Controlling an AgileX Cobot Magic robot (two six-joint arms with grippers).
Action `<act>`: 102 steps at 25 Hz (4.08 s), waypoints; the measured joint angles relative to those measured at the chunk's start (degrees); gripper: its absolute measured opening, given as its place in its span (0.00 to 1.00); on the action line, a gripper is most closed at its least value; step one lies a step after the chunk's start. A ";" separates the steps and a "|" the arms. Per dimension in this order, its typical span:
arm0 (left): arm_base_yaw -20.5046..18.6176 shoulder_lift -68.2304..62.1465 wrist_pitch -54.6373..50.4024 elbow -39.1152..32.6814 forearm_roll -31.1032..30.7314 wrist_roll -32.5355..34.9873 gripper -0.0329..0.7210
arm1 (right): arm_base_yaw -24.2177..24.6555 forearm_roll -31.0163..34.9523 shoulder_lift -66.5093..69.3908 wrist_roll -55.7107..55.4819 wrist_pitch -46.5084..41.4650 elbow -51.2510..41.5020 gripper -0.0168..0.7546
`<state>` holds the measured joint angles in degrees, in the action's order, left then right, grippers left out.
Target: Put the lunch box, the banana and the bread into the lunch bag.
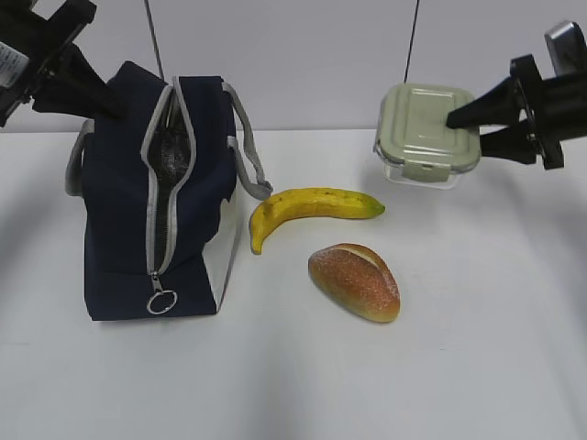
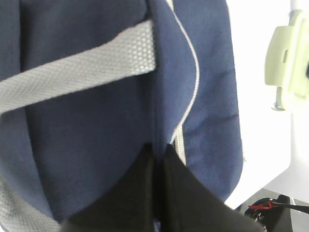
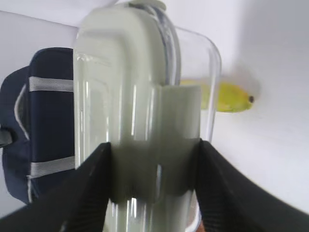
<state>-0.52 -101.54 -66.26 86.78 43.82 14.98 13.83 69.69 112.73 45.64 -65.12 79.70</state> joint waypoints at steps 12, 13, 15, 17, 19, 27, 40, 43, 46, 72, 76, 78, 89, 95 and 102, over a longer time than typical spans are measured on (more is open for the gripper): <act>0.00 -0.06 0.10 0.00 2.36 0.00 0.04 | -14.53 -4.73 -0.85 -18.53 -3.56 22.06 0.51; 0.00 -0.06 0.10 0.00 2.41 0.00 0.04 | -15.70 -4.90 -0.85 -19.07 -3.68 23.15 0.51; 0.00 -0.06 0.16 0.00 2.66 0.00 0.04 | -17.86 -5.01 -0.85 -19.64 -3.92 24.29 0.51; 0.00 -0.07 0.16 0.00 2.79 0.00 0.04 | -19.97 -5.28 -0.85 -19.85 -4.29 24.68 0.51; 0.00 -0.07 0.16 0.00 2.96 0.00 0.04 | -21.76 -6.48 -0.85 -19.98 -4.52 24.68 0.51; 0.00 -0.07 0.05 0.00 3.03 0.00 0.04 | -26.70 -12.16 0.24 -20.12 -4.99 24.76 0.51; 0.00 -0.07 -0.11 0.00 3.45 0.00 0.04 | -28.47 -19.04 4.76 -21.23 1.04 24.76 0.51; 0.00 -0.07 -0.11 0.00 3.45 0.00 0.04 | -29.84 -19.84 4.76 -21.35 3.27 24.80 0.51; 0.00 -0.07 -0.23 0.00 3.45 0.00 0.04 | -32.51 -22.64 4.76 -21.76 5.85 25.11 0.51; 0.00 -0.07 -0.80 0.00 3.45 0.00 0.04 | -43.08 -31.91 15.46 -31.42 11.81 33.70 0.51; 0.00 -0.07 -0.59 0.00 2.97 0.00 0.04 | -44.15 -33.31 16.86 -32.30 12.84 34.26 0.51; 0.00 -0.18 -0.46 0.00 2.90 0.00 0.04 | -44.78 -33.43 17.80 -32.48 13.81 34.80 0.51; 0.00 -1.41 -0.51 0.00 2.76 0.00 0.04 | -46.06 -30.03 24.34 -32.53 18.91 36.12 0.51; 0.00 -1.41 -0.45 0.00 2.35 0.25 0.04 | -45.58 -30.06 24.82 -32.53 16.34 38.08 0.67; 0.00 -1.41 -0.62 0.00 2.31 0.38 0.04 | -42.22 -34.46 24.82 -32.76 -1.52 50.30 0.73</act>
<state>-0.52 -102.94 -66.88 86.78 46.13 15.37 -28.39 35.24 137.56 12.87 -66.63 130.00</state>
